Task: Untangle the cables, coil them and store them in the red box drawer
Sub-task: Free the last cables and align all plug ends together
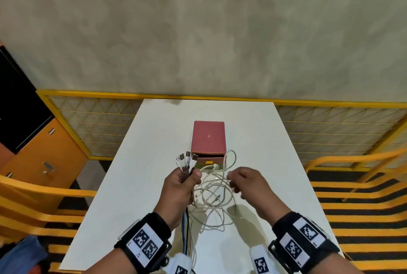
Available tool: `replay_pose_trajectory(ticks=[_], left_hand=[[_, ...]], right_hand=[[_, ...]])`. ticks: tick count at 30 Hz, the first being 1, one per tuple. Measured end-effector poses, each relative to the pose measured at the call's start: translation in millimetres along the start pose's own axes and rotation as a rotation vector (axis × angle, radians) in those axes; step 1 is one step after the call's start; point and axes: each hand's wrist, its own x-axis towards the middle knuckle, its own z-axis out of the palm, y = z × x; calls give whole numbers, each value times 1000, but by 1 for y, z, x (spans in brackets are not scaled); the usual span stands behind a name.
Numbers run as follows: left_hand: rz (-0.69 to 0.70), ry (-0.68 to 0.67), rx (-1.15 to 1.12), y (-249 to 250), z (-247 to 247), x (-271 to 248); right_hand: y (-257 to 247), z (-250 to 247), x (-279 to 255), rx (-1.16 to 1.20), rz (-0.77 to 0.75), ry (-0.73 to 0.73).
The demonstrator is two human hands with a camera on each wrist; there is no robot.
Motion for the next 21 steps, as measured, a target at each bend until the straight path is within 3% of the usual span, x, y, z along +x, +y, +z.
replay_pose_trajectory(ticks=[2,4,7,10,15,18,21], left_hand=[[19,-71,-19,1,6,-5],[6,-163,-38,4,12,-11],[-48,-213,-73,6,13,-13],[-113,-181,-116,8,12,-8],[-181,-103,-346,15,15,-3],[-208,-204,-415,21,19,-5],[-227,-306,-431,19,26,-9]], right_hand=[[-15,12,-6,199,54,-183],[-24,21,-9,285,38,-252],[-29,24,-8,284,-25,-180],[-28,20,-12,247,-126,-71],[-19,32,-31,202,-240,-122],[-14,41,-38,179,-268,-161],[-9,45,-37,15,-337,-87]])
